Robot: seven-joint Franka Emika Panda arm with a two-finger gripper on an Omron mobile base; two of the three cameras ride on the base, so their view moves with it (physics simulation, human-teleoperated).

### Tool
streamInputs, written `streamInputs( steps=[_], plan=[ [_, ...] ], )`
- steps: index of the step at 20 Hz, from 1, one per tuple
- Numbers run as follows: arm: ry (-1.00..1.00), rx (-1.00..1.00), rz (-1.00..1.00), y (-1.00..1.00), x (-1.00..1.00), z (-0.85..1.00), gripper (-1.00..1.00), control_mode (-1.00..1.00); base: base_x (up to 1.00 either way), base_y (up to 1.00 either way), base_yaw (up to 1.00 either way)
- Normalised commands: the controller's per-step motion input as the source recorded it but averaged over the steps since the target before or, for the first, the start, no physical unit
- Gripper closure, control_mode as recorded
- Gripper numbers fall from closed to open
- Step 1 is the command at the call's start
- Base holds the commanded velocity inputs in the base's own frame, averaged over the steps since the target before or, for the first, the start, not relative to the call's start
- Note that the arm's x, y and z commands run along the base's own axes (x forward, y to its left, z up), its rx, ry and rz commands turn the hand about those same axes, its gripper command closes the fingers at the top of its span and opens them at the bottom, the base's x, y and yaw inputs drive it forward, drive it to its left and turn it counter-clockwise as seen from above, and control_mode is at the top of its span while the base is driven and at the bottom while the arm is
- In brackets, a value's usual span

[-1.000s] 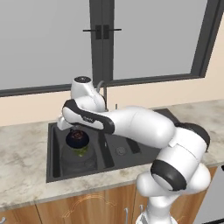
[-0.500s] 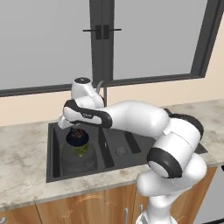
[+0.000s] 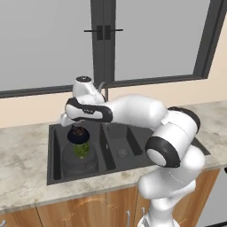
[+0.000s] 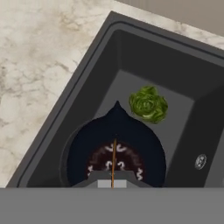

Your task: Pick the teapot and jar and place them in the sink. Then turn on the water.

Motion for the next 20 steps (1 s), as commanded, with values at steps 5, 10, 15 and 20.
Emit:
streamInputs(
  steps=[5, 10, 15, 20],
  plan=[
    [0.00, 0.00, 0.00, 0.00, 0.30, 0.00, 1.00, -1.00, 0.00, 0.00, 0.00],
    [0.00, 0.00, 0.00, 0.13, 0.24, -0.06, 1.00, -1.00, 0.00, 0.00, 0.00],
    [0.00, 0.00, -0.03, 0.34, 0.02, -0.12, 1.00, -1.00, 0.00, 0.00, 0.00],
    [0.00, 0.00, -0.14, 0.28, 0.06, -0.12, 1.00, -1.00, 0.00, 0.00, 0.00]
  ],
)
